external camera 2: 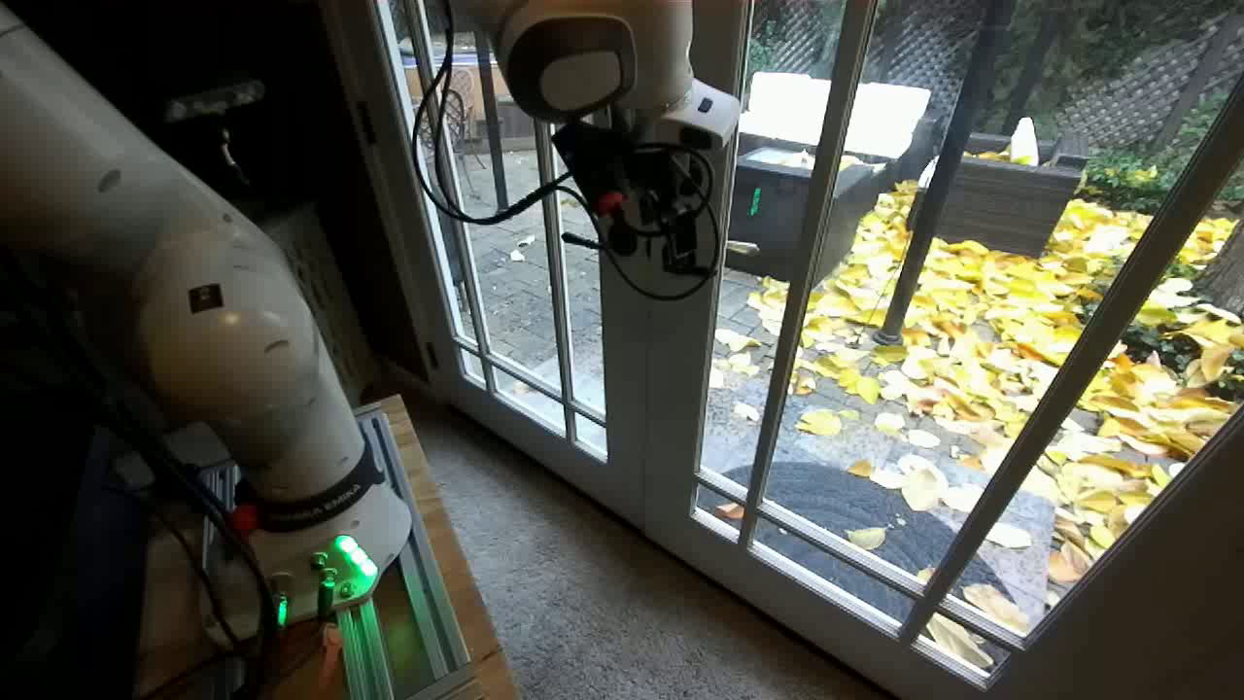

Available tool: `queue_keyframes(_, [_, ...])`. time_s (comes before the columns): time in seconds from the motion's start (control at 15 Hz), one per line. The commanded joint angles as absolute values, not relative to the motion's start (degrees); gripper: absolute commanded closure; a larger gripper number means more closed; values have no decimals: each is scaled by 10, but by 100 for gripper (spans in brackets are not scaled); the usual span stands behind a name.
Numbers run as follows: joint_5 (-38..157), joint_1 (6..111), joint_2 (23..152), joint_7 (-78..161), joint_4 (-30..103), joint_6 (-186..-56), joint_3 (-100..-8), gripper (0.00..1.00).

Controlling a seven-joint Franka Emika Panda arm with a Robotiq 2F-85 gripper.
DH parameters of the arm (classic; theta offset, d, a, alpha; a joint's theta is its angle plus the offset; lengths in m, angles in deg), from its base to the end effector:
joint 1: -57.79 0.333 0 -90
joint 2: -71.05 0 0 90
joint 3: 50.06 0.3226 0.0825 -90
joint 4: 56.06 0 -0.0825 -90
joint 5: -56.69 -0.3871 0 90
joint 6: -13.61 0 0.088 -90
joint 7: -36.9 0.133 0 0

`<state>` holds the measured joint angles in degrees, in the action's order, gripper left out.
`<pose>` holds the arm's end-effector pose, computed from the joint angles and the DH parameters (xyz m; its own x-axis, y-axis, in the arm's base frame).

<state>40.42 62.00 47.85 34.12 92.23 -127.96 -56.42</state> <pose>0.4353 -0.0117 0.4040 0.9425 -0.2112 0.2589 -0.1431 -0.9554 -0.2583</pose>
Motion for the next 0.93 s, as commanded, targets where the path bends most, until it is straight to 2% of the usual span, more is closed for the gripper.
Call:
queue_keyframes(0.0, [401, 613, 479, 339, 921, -1278, -557, 0])
queue_keyframes(0.33, [398, 622, 481, 330, 923, -1284, -553, 0])
queue_keyframes(0.8, [278, 736, 495, 189, 935, -1374, -563, 0])
queue_keyframes(0.87, [259, 750, 501, 172, 937, -1394, -564, 25])
